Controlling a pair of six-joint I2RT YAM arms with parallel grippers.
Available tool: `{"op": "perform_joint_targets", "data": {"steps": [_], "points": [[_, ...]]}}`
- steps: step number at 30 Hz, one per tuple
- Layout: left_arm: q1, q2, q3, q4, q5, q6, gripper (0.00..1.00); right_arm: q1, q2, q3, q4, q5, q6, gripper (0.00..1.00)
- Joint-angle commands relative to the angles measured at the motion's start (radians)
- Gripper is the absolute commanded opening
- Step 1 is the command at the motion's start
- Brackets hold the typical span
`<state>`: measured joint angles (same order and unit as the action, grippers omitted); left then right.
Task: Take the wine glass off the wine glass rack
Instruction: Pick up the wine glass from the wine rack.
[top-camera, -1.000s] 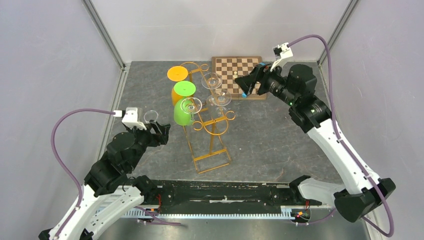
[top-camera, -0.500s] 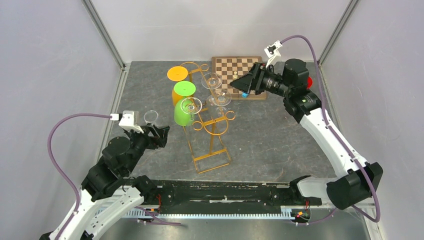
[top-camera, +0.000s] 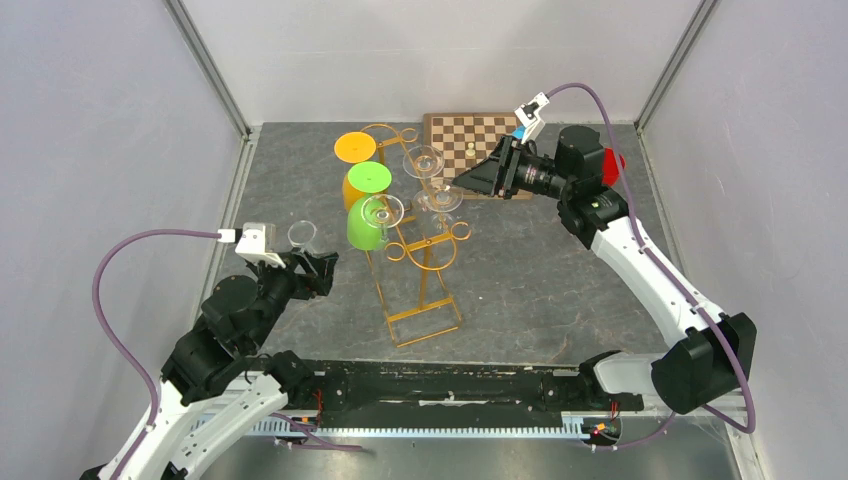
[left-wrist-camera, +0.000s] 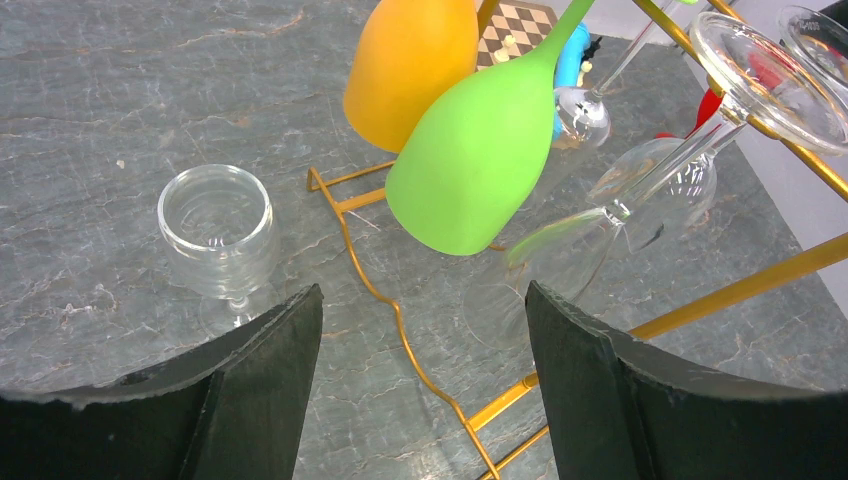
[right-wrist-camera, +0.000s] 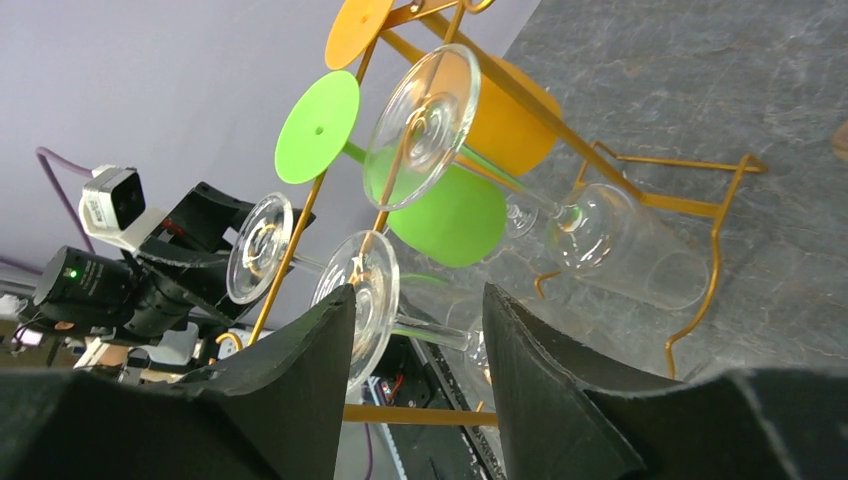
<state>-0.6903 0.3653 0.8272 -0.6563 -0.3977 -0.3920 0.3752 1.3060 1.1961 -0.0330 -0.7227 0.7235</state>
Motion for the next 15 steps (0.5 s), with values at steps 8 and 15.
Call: {"op": "perform_joint_targets", "data": {"steps": [8,15], "points": [[0.006,-0.006,-0.003,0.015,-0.015,-0.013,0.8,0.033,-0.035,-0.037,0.081,-0.052,0.04,0.43],[0.006,-0.005,-0.005,0.012,-0.02,-0.015,0.8,0.033,-0.057,-0.064,0.099,-0.049,0.052,0.24]]}}
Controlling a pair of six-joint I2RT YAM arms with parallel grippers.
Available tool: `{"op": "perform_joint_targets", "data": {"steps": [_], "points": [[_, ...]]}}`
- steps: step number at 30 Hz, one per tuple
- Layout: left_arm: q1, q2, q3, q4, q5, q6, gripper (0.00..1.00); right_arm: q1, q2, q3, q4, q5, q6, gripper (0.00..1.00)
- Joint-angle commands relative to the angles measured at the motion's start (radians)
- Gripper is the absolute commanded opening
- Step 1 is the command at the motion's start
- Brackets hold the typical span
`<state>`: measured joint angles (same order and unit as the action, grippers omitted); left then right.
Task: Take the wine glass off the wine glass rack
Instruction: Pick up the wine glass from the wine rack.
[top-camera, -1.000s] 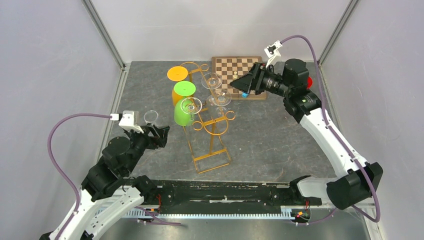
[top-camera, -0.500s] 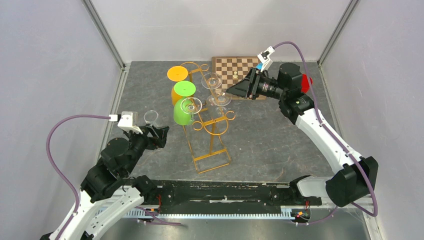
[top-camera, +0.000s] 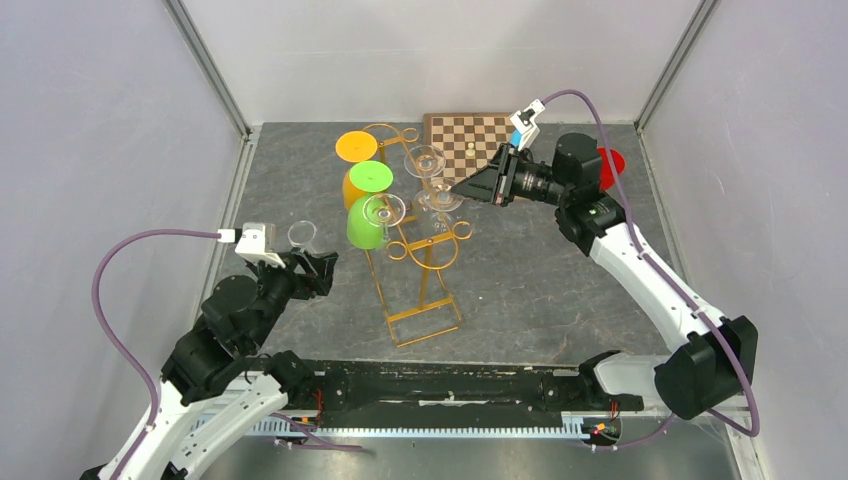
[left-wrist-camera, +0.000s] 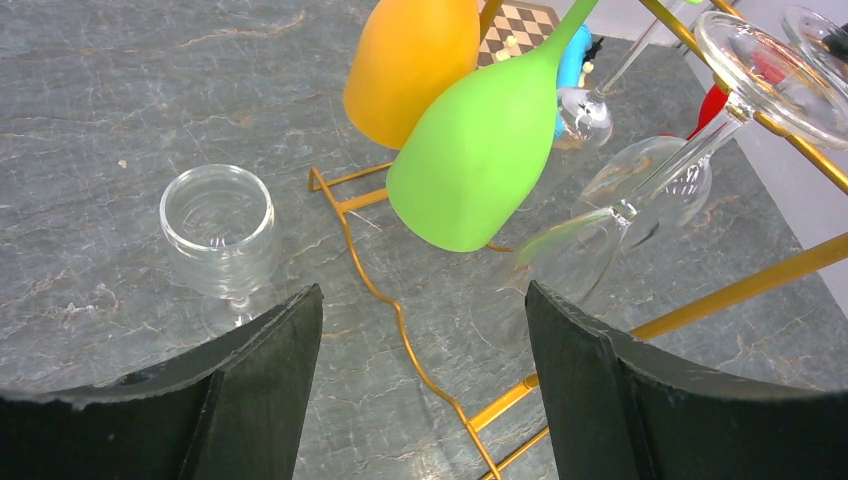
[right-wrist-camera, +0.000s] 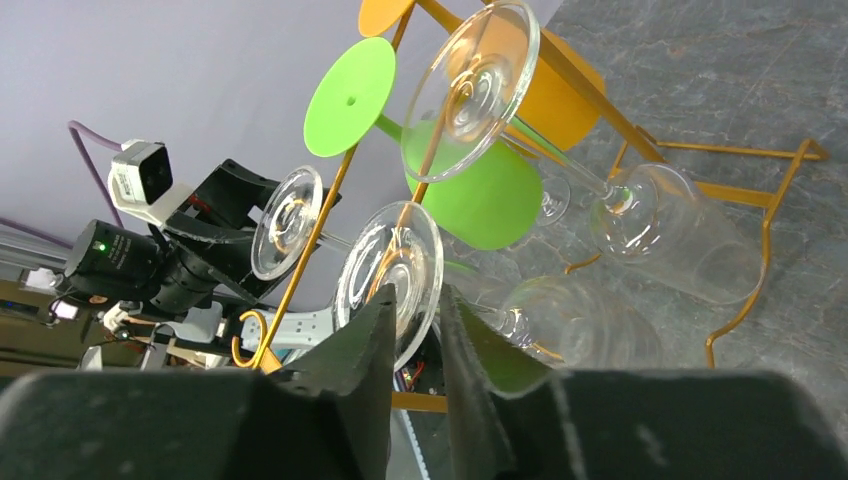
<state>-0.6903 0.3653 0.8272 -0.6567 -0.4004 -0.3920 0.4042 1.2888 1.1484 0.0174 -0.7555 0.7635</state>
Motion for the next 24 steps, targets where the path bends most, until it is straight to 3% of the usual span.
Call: {"op": "perform_joint_targets", "data": {"steps": [1,8,24], "points": [[0.006,-0.004,-0.005,0.013,-0.018,-0.014,0.8,0.004,-0.044,-0.019,0.053,-0.017,0.018,0.21],[0.006,0.004,-0.004,0.011,-0.025,-0.013,0.8,0.004,-0.058,-0.018,0.056,-0.022,0.029,0.0],[0.007,0.008,-0.005,0.007,-0.034,-0.011,0.81,0.003,-0.078,0.029,0.014,0.008,0.036,0.0]]}}
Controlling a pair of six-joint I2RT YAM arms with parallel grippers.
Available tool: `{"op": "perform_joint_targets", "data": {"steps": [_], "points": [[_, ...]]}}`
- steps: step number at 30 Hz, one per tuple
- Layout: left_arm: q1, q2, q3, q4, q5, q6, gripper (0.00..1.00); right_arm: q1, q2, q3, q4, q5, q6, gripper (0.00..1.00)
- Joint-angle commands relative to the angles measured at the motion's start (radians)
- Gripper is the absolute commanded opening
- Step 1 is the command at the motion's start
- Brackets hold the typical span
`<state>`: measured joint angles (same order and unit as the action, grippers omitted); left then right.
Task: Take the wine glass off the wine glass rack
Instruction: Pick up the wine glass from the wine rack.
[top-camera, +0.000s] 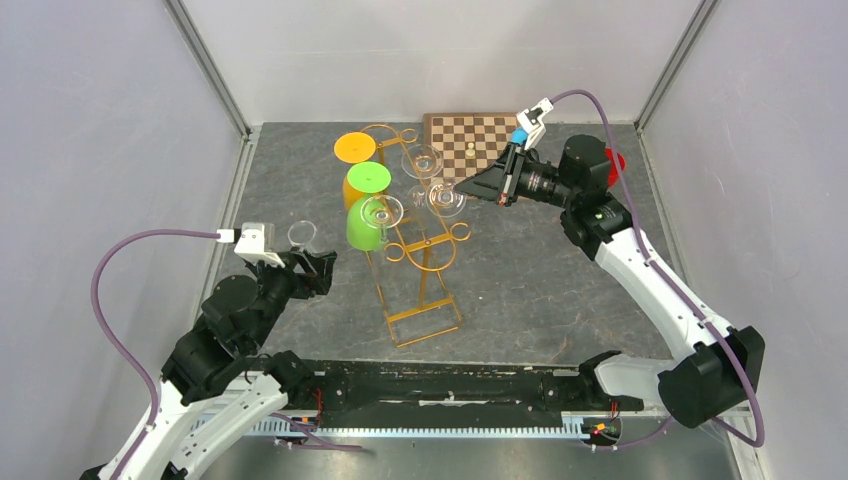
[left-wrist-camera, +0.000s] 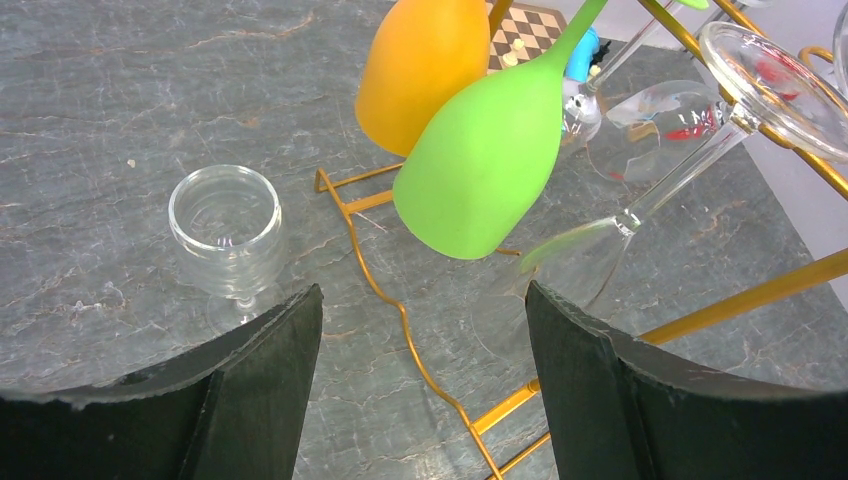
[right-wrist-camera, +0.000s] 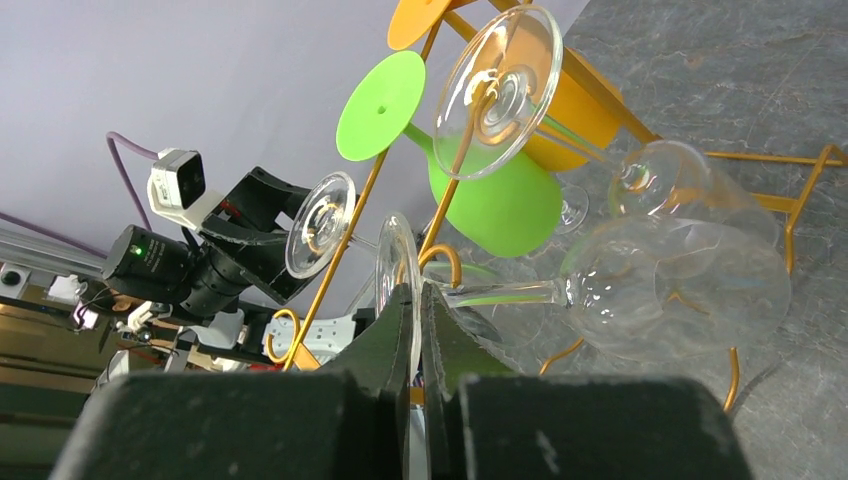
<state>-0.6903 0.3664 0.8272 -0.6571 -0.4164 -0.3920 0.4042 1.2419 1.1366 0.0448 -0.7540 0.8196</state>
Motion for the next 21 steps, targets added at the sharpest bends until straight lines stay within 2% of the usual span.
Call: {"op": "perform_joint_targets", "data": {"steps": [1,21], "points": [[0.006,0.007,-0.005,0.007,-0.018,-0.012,0.8,0.003,-0.034,0.046,-0.018,0.011,-0.019,0.0],[0.006,0.01,-0.006,0.006,-0.019,-0.013,0.8,-0.012,-0.049,0.104,-0.005,0.107,0.019,0.0]]}}
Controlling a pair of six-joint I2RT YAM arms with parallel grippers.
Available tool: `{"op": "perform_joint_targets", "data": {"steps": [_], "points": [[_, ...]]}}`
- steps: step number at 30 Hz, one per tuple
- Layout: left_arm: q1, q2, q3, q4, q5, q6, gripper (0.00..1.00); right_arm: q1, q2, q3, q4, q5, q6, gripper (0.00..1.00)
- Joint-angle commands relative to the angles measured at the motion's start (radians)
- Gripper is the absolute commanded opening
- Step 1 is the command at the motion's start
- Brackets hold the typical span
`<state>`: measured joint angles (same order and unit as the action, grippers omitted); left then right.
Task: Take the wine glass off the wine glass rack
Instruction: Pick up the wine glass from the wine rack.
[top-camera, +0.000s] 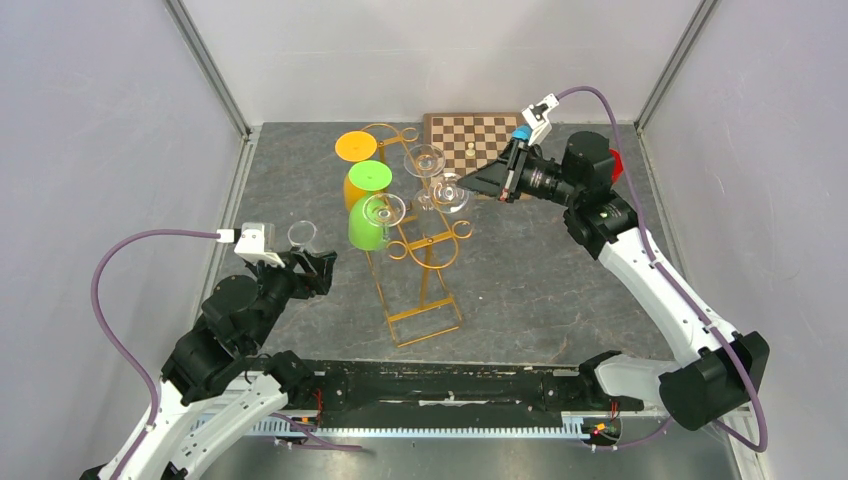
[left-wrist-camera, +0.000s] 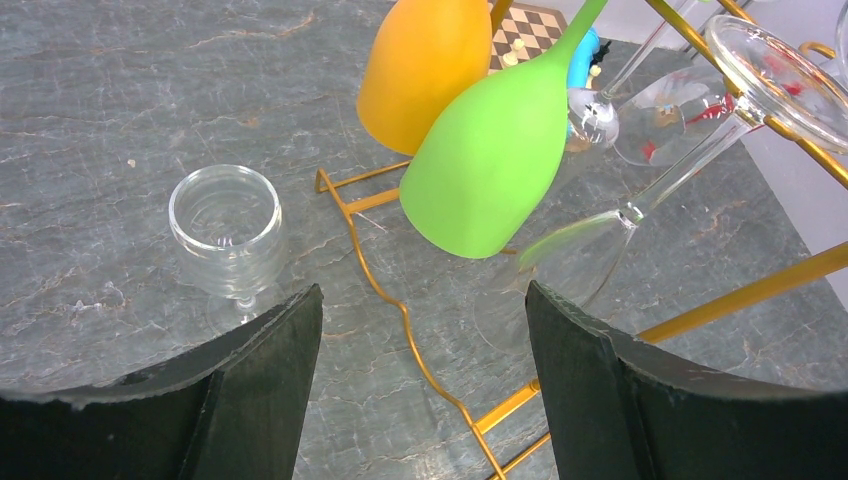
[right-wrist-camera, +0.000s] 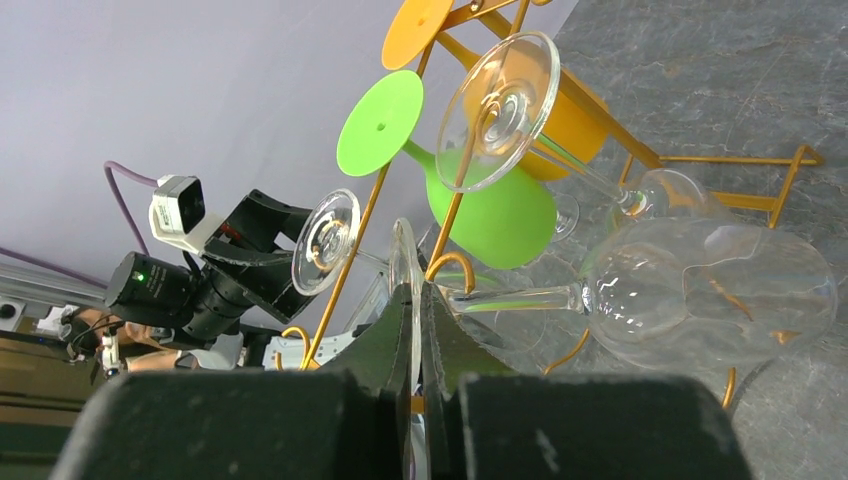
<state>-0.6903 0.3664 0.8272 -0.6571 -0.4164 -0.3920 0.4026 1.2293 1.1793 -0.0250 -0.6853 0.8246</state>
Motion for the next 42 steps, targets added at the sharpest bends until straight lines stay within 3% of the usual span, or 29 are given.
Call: {"op": "perform_joint_targets", "data": {"steps": [1,29,42], "points": [[0.006,0.011,-0.005,0.006,-0.019,-0.013,0.8,-0.011,-0.037,0.064,0.065,0.042,0.015,0.0],[0.006,0.022,-0.004,0.01,-0.004,-0.036,0.8,-0.019,-0.134,0.035,0.074,0.069,0.011,0.0],[0.006,0.078,0.063,-0.057,0.131,-0.103,0.78,-0.022,-0.295,-0.006,-0.059,0.1,-0.085,0.0]]}}
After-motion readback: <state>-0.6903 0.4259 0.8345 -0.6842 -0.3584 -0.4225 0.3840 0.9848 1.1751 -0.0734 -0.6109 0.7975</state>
